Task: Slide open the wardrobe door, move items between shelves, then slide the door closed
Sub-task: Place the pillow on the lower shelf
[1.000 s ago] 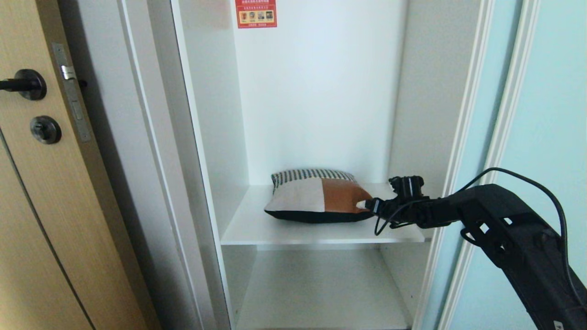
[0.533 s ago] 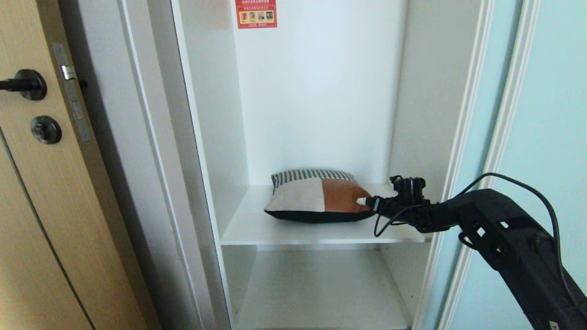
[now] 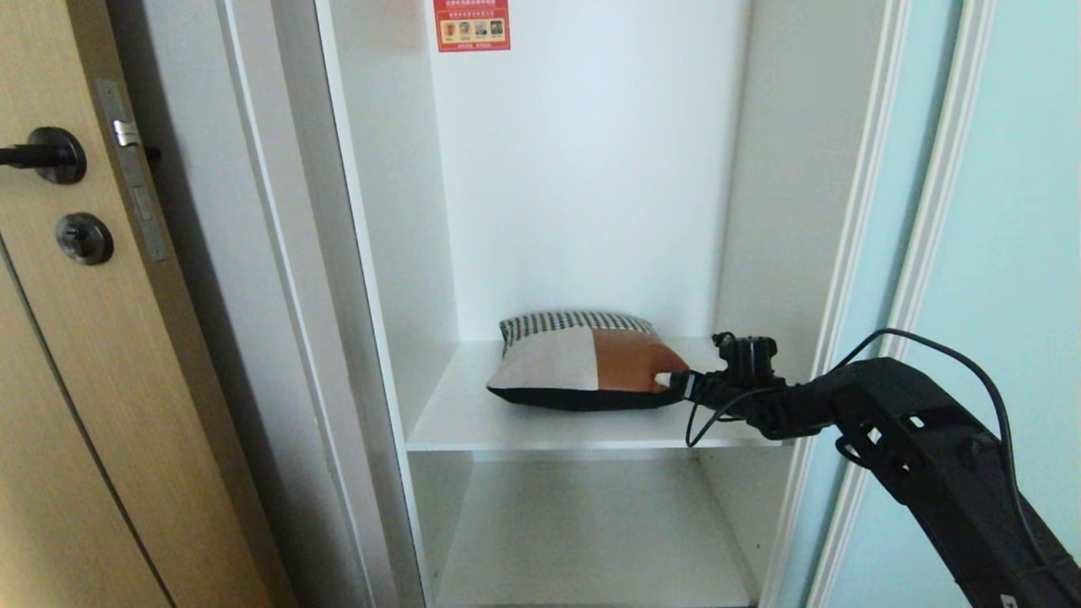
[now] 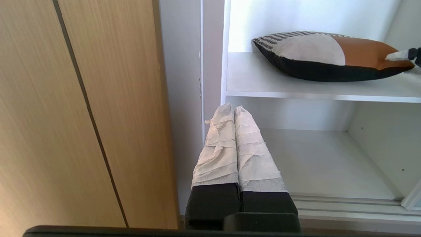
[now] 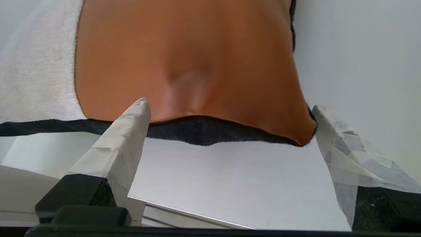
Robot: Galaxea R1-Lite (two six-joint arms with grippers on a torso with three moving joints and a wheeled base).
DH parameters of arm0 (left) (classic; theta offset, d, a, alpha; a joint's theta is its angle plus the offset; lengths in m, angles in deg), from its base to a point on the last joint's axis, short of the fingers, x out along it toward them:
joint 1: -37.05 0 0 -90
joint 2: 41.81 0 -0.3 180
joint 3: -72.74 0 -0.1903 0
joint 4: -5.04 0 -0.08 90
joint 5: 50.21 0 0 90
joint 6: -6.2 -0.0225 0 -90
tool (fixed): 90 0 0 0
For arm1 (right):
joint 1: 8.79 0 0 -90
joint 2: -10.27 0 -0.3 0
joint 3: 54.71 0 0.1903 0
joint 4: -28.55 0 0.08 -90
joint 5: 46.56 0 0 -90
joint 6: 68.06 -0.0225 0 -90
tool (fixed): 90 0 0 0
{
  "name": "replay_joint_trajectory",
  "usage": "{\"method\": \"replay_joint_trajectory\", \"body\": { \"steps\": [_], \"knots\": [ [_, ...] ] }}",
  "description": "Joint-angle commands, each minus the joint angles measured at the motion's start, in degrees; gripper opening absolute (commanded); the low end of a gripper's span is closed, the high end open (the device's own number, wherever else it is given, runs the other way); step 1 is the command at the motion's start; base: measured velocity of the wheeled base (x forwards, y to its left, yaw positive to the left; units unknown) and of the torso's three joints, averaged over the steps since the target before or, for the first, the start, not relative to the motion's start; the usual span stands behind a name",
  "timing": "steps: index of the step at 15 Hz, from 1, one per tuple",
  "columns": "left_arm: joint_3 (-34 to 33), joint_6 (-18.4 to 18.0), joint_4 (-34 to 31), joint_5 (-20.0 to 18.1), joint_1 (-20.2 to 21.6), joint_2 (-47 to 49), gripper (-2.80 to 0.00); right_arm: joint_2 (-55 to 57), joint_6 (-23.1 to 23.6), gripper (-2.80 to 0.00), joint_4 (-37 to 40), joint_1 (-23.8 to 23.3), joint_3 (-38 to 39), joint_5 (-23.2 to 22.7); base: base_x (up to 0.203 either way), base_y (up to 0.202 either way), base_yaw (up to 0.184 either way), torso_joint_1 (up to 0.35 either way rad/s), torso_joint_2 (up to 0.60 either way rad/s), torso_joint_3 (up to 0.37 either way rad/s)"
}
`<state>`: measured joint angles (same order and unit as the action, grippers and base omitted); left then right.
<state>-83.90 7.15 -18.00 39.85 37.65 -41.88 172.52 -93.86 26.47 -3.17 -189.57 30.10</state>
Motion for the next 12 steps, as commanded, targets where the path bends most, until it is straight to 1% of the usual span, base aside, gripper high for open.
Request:
{"method": "replay_joint_trajectory", "body": {
  "steps": [1,2,3,7,12],
  "knots": [
    [-0.09,0.02,0.02,0.03,0.02,0.07,-2.8,0.27,-0.13,0.0,-0.24,0.01,-0.12,0.07,0.0,0.0,0.0,0.0,0.0,0.0],
    [-0.09,0.02,0.02,0.03,0.02,0.07,-2.8,0.23,-0.13,-2.8,-0.57,0.01,-0.13,-0.05,0.0,0.0,0.0,0.0,0.0,0.0],
    [-0.09,0.02,0.02,0.03,0.02,0.03,-2.8,0.03,-0.13,-2.8,-0.3,-0.08,-0.04,-0.37,0.0,0.0,0.0,0.0,0.0,0.0],
    [-0.09,0.02,0.02,0.03,0.02,-0.01,-2.8,0.44,-0.04,-2.8,-3.26,0.01,-0.04,-0.29,0.0,0.0,0.0,0.0,0.0,0.0],
    [-0.09,0.02,0.02,0.03,0.02,0.07,-2.8,0.53,-0.04,-2.8,-3.47,-0.08,-0.04,-0.46,0.0,0.0,0.0,0.0,0.0,0.0]
  ]
}}
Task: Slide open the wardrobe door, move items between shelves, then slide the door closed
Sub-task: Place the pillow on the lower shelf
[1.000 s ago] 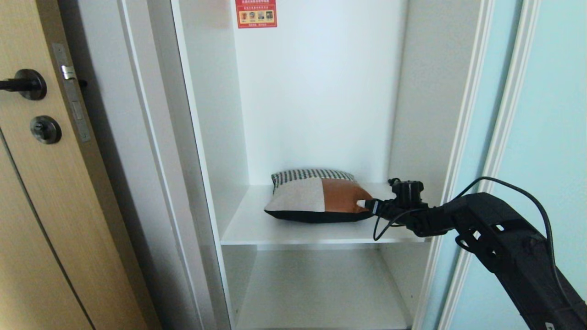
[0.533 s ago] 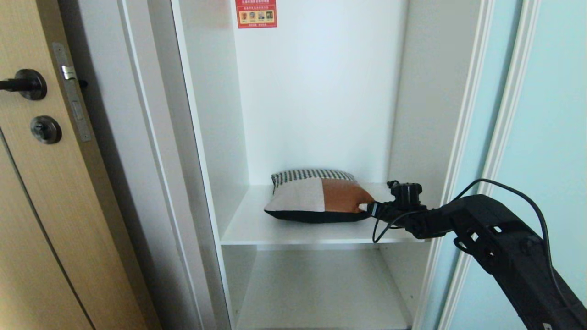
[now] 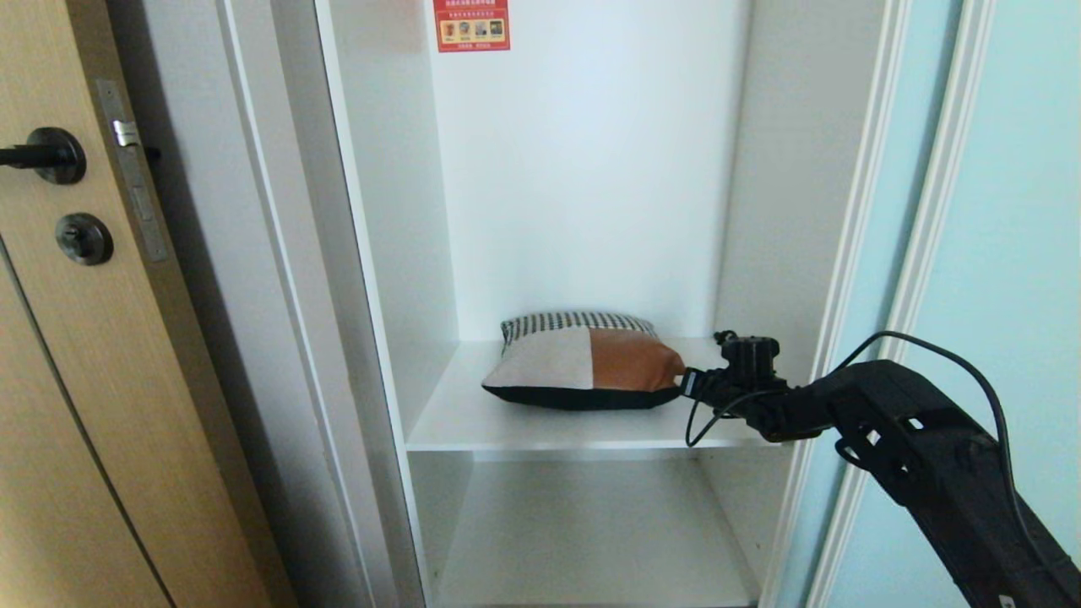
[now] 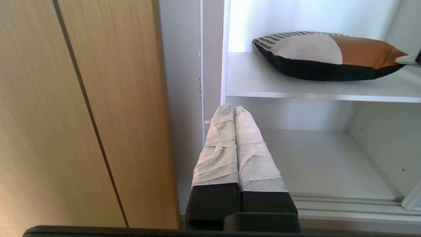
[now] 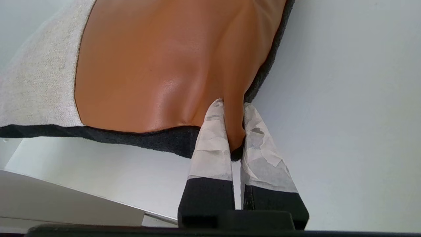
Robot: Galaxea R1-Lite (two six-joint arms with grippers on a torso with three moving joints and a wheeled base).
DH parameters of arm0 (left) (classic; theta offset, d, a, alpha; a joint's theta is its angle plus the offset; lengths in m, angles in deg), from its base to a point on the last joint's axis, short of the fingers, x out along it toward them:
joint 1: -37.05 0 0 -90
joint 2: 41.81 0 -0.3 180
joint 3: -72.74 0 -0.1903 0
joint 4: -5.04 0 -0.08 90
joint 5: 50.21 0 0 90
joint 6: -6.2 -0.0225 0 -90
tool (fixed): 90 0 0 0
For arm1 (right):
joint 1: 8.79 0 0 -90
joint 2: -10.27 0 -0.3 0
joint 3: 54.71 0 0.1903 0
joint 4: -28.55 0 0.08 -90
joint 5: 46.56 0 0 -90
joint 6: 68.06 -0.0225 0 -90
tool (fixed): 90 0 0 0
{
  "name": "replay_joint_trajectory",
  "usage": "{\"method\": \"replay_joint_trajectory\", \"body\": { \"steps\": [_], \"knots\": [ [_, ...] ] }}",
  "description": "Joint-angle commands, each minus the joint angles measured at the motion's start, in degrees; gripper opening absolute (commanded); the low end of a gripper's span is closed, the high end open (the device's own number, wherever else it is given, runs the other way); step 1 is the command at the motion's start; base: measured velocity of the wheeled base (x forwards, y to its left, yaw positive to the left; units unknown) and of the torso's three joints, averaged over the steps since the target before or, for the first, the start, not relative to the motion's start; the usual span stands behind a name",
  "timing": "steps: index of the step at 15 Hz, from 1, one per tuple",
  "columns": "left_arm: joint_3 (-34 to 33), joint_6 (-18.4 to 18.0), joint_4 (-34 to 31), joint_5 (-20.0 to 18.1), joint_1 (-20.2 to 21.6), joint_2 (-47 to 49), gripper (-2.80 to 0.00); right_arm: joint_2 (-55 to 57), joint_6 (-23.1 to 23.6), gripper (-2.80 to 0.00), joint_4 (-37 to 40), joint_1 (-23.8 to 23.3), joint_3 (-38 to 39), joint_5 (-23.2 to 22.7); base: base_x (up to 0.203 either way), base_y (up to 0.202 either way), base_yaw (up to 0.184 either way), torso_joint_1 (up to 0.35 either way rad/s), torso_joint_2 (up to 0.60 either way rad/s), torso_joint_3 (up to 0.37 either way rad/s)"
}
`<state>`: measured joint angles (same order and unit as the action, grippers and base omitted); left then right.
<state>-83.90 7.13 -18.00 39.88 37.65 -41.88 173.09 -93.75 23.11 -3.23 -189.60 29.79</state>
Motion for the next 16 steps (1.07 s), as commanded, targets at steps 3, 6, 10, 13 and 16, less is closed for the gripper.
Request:
{"method": "replay_joint_trajectory", "body": {
  "steps": [3,6,10,13,16],
  "knots": [
    [-0.09,0.04,0.02,0.0,0.02,0.07,-2.8,-0.94,-0.35,-2.8,1.67,0.07,0.07,0.13,0.0,0.0,0.0,0.0,0.0,0.0],
    [-0.09,-0.02,0.02,0.0,0.02,0.07,-2.8,-4.77,-0.89,-2.8,10.09,0.07,0.86,0.43,0.0,0.0,0.0,0.0,0.0,0.0],
    [-0.09,0.04,0.02,0.0,0.02,0.07,-2.8,-9.54,-0.14,-2.8,12.46,-0.16,7.65,3.18,0.0,0.0,0.0,0.0,0.0,0.0],
    [-0.09,0.04,0.02,0.0,0.02,-0.01,-2.8,-15.41,2.45,-2.8,12.39,-0.81,16.14,3.58,0.0,0.0,0.0,0.0,0.0,0.0],
    [-0.09,0.04,0.02,0.0,0.02,0.07,-2.8,-19.92,3.83,-2.8,12.47,-1.72,24.01,3.7,0.0,0.0,0.0,0.0,0.0,0.0]
  ]
}}
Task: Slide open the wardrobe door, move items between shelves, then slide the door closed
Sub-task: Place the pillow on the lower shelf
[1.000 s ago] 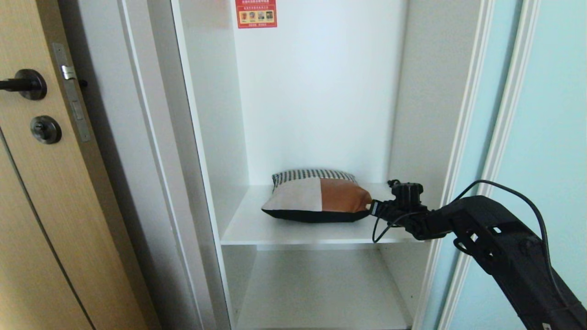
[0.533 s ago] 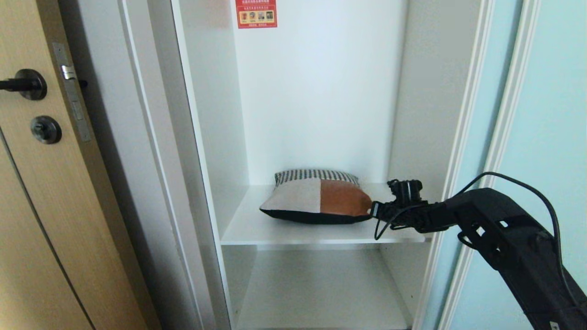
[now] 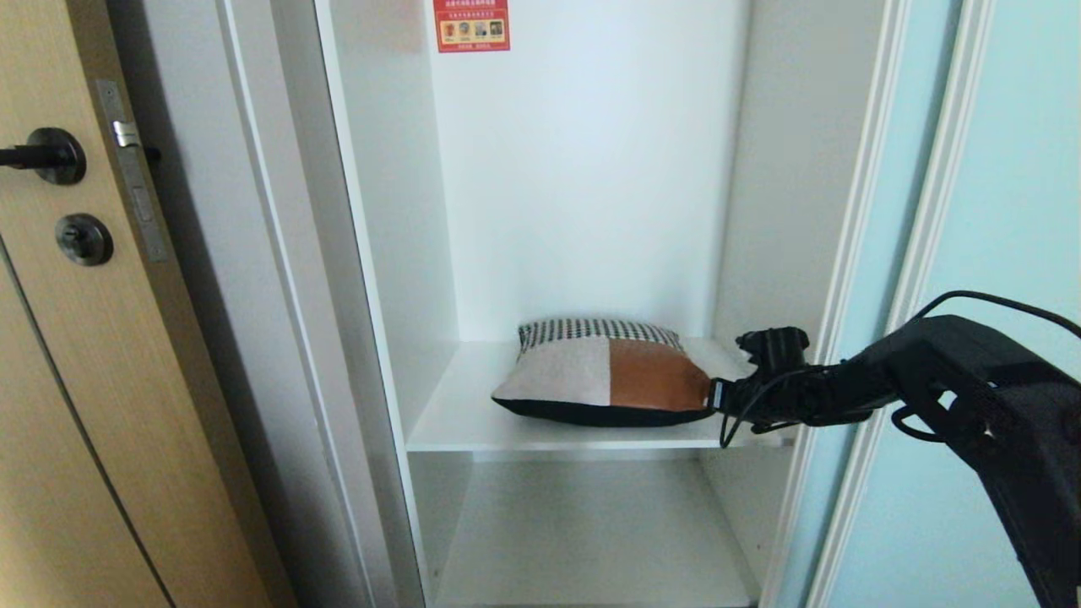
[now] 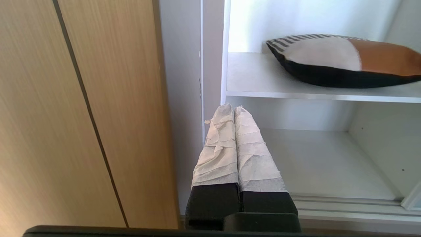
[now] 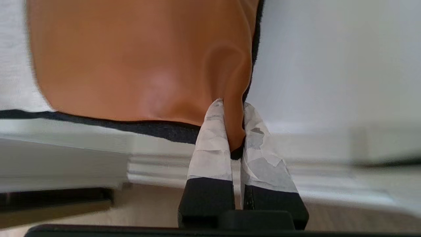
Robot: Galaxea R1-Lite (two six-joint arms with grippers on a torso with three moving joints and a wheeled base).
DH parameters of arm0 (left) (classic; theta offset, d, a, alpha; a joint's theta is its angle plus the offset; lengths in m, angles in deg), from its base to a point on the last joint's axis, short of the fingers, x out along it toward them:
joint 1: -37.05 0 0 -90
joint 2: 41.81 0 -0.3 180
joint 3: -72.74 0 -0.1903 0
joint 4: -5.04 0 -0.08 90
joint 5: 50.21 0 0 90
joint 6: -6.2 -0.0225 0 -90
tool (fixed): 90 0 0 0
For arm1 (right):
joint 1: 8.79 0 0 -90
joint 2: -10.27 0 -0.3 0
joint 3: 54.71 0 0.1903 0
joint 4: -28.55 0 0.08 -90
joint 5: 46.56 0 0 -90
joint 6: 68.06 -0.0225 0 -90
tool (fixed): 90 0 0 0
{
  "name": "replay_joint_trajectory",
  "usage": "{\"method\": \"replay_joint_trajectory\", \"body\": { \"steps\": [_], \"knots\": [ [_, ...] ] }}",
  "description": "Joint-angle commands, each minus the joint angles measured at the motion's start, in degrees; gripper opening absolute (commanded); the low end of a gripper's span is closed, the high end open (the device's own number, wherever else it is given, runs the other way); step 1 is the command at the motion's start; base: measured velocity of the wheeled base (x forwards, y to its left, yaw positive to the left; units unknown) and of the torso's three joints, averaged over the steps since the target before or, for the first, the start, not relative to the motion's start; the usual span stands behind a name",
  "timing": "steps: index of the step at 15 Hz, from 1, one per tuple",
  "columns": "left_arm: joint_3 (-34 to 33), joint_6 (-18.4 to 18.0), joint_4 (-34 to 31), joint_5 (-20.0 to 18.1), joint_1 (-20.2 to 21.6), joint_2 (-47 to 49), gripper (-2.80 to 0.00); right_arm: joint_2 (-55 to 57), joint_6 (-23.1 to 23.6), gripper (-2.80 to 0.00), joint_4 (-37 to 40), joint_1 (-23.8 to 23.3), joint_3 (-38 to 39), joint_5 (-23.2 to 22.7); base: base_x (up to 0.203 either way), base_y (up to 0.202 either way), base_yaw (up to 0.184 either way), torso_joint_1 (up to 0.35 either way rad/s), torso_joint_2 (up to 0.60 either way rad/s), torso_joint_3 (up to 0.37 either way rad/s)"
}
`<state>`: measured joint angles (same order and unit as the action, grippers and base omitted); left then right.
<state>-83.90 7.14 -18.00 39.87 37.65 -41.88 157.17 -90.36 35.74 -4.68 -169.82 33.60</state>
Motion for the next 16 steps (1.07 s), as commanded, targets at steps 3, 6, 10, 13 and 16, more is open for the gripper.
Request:
{"method": "replay_joint_trajectory", "body": {
  "steps": [3,6,10,13,16],
  "knots": [
    [-0.09,-0.15,0.02,0.01,0.02,0.07,-2.8,-9.71,4.78,-2.8,-1.7,-0.77,15.76,-0.28,0.0,0.0,0.0,0.0,0.0,0.0],
    [-0.09,-0.41,-0.07,0.01,0.02,0.07,-2.8,-12.93,5.03,-2.8,-5.25,-1.19,21.11,-0.49,0.0,0.0,0.0,0.0,0.0,0.0],
    [0.0,-0.78,-0.24,0.01,0.02,0.07,-2.8,-13.83,3.59,-2.8,-5.27,-2.26,22.23,-0.62,0.0,0.0,0.0,0.0,0.0,0.0],
    [-0.09,-0.68,-0.07,-0.07,0.02,0.07,-2.8,-13.29,3.48,-2.8,-5.36,-2.26,23.8,-0.71,0.0,0.0,0.0,0.0,0.0,0.0],
    [-0.09,-0.94,-0.24,0.01,0.02,0.07,-2.8,-11.9,3.55,-2.8,-5.43,-2.26,22.86,-0.66,0.0,0.0,0.0,0.0,0.0,0.0]
  ]
}}
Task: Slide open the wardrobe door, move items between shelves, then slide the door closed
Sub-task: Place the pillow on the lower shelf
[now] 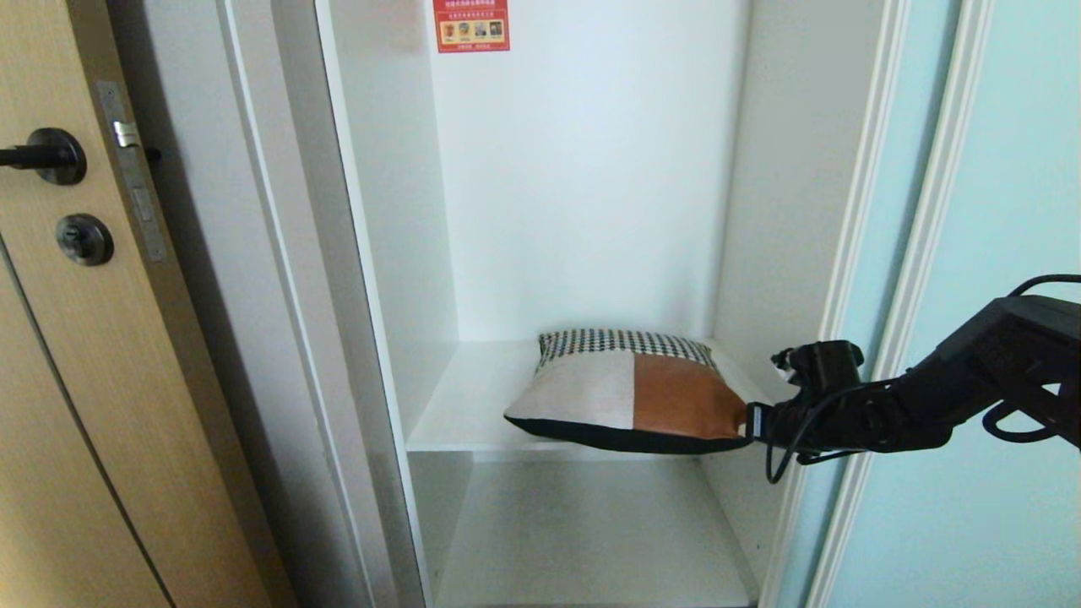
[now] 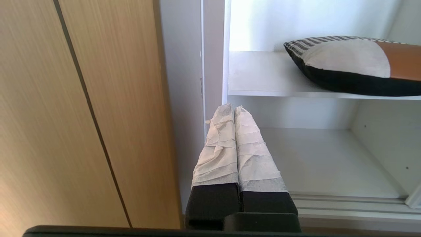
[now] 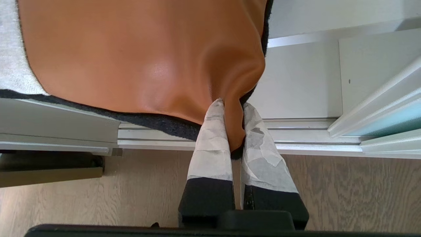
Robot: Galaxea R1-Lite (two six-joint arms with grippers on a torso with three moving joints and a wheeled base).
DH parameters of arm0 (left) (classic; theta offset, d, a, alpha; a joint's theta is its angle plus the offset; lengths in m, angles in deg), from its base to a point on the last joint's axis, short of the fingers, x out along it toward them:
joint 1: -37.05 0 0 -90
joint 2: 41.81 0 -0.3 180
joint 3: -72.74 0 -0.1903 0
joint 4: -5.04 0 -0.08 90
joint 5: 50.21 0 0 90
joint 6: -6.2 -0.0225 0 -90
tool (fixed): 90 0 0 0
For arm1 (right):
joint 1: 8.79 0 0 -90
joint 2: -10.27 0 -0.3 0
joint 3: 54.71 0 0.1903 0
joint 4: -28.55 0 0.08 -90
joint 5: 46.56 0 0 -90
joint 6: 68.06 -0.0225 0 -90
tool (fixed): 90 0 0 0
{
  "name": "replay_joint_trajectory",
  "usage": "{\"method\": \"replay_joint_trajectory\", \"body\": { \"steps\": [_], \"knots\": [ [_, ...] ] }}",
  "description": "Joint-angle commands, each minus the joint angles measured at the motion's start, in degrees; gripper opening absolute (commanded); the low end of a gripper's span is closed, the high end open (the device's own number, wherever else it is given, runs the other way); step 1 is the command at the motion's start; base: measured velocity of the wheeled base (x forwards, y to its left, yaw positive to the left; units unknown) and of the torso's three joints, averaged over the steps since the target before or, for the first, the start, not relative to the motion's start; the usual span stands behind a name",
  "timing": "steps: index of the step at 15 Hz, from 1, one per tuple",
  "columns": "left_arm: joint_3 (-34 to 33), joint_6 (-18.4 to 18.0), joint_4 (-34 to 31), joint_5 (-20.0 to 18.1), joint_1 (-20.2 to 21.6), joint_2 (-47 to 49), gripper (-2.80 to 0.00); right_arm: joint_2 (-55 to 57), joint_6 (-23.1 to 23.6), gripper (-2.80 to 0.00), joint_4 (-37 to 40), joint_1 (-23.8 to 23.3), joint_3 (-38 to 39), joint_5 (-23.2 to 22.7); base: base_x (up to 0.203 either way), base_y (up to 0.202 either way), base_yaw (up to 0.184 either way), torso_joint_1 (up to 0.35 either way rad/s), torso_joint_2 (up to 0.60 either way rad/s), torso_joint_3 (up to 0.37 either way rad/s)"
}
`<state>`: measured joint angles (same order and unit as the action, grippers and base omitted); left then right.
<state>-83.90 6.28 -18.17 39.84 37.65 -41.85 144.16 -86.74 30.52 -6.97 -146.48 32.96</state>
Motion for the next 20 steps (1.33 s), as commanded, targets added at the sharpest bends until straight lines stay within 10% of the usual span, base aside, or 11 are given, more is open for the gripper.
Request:
{"method": "replay_joint_trajectory", "body": {
  "steps": [1,6,9,20],
  "knots": [
    [-0.04,-0.36,-0.12,0.13,0.02,0.1,-2.8,1.37,-0.04,-2.8,-0.23,0.03,-0.62,0.01,0.0,0.0,0.0,0.0,0.0,0.0],
    [1.06,-2.02,-1.47,0.19,0.03,0.08,-2.8,1.02,0.04,-2.8,-0.23,0.03,0.02,0.01,0.0,0.0,0.0,0.0,0.0,0.0],
    [13.82,-1.72,-5.59,0.03,0.03,6.02,-2.8,1.2,-0.02,-2.8,-0.23,0.17,0.12,-0.03,0.0,0.0,0.0,0.0,0.0,0.0],
    [53.64,1.52,-10.95,-12.62,-2.38,68.7,-2.8,0.73,-0.3,-2.8,-2.71,2.84,0.61,-0.08,0.0,0.0,0.0,0.0,0.0,0.0]
  ]
}}
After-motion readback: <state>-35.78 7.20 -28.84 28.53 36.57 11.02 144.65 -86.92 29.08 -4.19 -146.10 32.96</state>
